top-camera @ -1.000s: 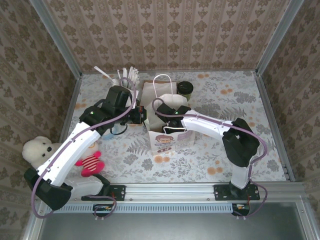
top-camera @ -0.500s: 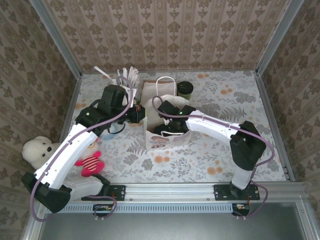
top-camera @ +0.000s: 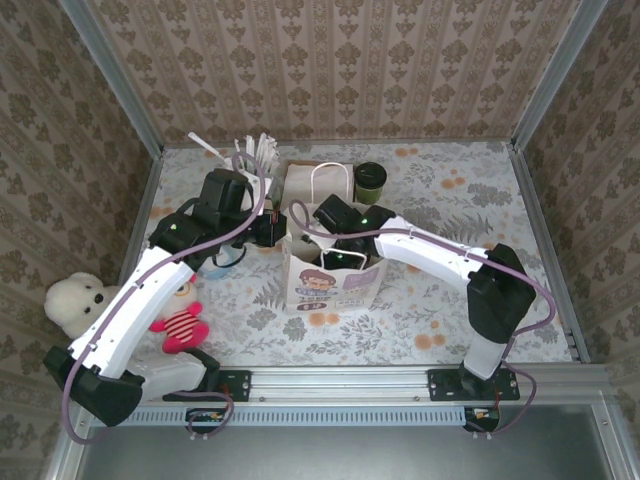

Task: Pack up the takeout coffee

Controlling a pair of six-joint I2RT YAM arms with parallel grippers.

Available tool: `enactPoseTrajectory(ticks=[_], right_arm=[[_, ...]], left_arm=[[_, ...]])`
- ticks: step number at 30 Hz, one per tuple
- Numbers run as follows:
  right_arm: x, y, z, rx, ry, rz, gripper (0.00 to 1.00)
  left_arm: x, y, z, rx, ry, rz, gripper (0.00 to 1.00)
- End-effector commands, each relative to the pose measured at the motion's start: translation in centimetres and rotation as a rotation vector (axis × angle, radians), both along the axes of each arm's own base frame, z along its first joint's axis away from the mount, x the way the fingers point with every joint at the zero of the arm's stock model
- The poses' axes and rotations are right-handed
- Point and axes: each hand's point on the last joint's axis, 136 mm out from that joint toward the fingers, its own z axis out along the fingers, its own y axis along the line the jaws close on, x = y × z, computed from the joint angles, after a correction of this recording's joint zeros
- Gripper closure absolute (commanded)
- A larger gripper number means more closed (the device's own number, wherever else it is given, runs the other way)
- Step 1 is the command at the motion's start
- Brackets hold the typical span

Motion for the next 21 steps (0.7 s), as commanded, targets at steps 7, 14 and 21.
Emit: enactPoseTrajectory(ticks=[7,14,21], right_arm=[[-1.4,0.6,1.5,-0.014,-0.049,0.273,0.22],[-1.2,-0.8,-0.2,-0.116,-0.096,0.388,0.54],[-1.5,-2.4,-2.2,-0.217,-0.102,0.528,0.85]], left_arm=[[-0.4,0.2,0.4,0.005,-0.062,-0.052,1.00],[-0.3,0.9,0.7,0.032,-0.077,-0.032,1.00],[-0.3,1.2,1.0,0.038,-0.086,-0.019,1.00]])
